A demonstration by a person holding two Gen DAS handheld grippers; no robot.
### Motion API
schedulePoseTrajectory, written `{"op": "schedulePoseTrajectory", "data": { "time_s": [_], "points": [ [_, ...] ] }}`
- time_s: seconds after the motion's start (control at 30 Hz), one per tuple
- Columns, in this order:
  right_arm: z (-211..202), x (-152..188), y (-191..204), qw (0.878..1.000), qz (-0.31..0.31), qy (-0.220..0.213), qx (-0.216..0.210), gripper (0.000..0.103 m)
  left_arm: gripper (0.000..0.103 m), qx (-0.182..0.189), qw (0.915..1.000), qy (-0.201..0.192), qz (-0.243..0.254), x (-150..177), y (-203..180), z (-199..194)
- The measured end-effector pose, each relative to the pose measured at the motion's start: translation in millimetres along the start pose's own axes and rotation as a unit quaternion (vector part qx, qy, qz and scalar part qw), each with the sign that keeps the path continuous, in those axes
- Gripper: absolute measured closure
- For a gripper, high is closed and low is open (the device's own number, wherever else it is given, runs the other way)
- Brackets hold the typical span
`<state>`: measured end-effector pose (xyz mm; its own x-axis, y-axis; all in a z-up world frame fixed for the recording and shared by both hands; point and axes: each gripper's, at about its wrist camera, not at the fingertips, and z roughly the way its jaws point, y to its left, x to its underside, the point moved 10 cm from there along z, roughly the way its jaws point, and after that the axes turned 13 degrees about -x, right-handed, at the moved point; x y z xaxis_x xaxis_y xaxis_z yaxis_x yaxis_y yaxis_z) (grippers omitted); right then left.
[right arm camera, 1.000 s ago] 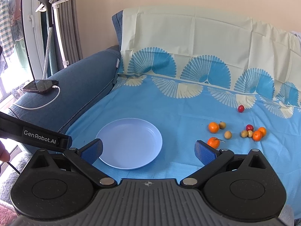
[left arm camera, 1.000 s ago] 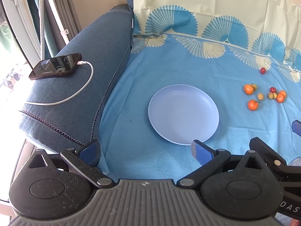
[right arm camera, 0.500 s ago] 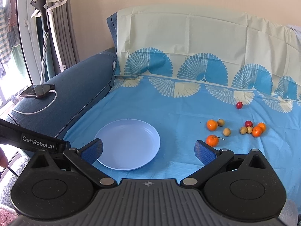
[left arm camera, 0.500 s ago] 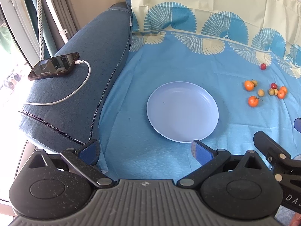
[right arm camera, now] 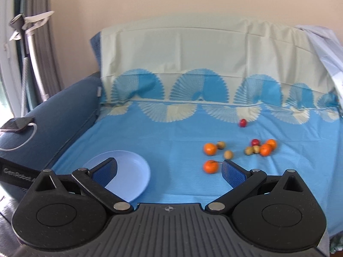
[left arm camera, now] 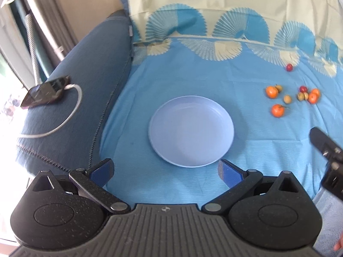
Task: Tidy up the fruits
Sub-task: 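Grasp an orange with the right tool while the left tool grasps another orange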
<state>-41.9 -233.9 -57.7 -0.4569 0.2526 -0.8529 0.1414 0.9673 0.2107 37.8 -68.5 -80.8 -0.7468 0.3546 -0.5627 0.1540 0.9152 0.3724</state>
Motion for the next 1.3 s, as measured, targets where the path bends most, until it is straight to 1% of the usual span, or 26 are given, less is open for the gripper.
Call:
{"op": "schedulePoseTrajectory", "data": {
  "time_s": [0.13,0.27,0.4,0.47,0.57,0.67,0.77,0.83,0.9,1.03,1.07,1.1,1.13,1.2,1.27,1.3],
  "points": [
    [-6.8,2.3,-43.8,0.998,0.022,-0.013,0.049,0.0,0.0,0.032,0.9993,0.006,0.016,-14.4,-38.2,0.6],
    [-7.2,6.5,-95.0,0.994,0.049,-0.015,0.099,0.0,0.0,0.062,0.9977,0.004,0.028,-35.4,-83.5,5.3],
    [0.3,9.0,-152.9,0.986,0.071,-0.017,0.15,0.0,0.0,0.071,0.9964,0.005,0.046,-62.3,-135.9,23.3],
    [11.3,10.1,-181.1,0.983,0.081,-0.01,0.166,0.0,0.0,0.072,0.9959,0.013,0.053,-76.7,-159.7,38.8],
    [35.9,11.3,-220.8,0.98,0.097,-0.008,0.172,0.0,0.0,0.079,0.9949,0.026,0.057,-99.7,-195.8,65.0],
    [68.5,13.3,-258.3,0.976,0.108,-0.007,0.187,0.0,0.0,0.078,0.9947,0.037,0.056,-123.2,-229.9,94.2],
    [106.2,19.9,-289.2,0.974,0.103,0.008,0.202,0.0,0.0,0.087,0.9927,0.061,0.057,-141.3,-262.9,122.8],
    [131.9,27.0,-302.7,0.973,0.101,0.025,0.206,0.0,0.0,0.091,0.9915,0.077,0.051,-151.0,-281.2,140.9],
    [156.7,34.5,-314.8,0.972,0.101,0.038,0.206,0.001,0.0,0.086,0.9912,0.086,0.05,-158.6,-295.8,159.0],
    [191.3,44.6,-333.2,0.969,0.096,0.062,0.218,0.001,0.0,0.078,0.9893,0.11,0.055,-162.1,-317.3,190.6],
    [197.6,45.5,-335.5,0.969,0.095,0.066,0.219,0.001,0.0,0.084,0.988,0.117,0.056,-161.6,-322.8,198.0],
    [204.1,46.2,-337.4,0.969,0.094,0.069,0.217,0.001,0.0,0.107,0.9858,0.12,0.049,-162.0,-329.1,200.4],
    [210.3,46.6,-338.9,0.97,0.094,0.071,0.215,0.001,0.0,0.117,0.9838,0.127,0.047,-161.8,-333.5,203.7],
    [223.5,51.6,-339.1,0.971,0.09,0.084,0.204,0.001,0.0,0.129,0.9812,0.134,0.05,-160.2,-341.0,206.5],
    [225.7,52.5,-338.7,0.972,0.094,0.062,0.204,0.001,0.0,0.136,0.979,0.137,0.066,-154.6,-347.0,208.4],
    [226.1,52.5,-338.8,0.972,0.096,0.06,0.205,0.001,0.0,0.137,0.9779,0.139,0.075,-150.0,-348.7,209.9]
  ]
}}
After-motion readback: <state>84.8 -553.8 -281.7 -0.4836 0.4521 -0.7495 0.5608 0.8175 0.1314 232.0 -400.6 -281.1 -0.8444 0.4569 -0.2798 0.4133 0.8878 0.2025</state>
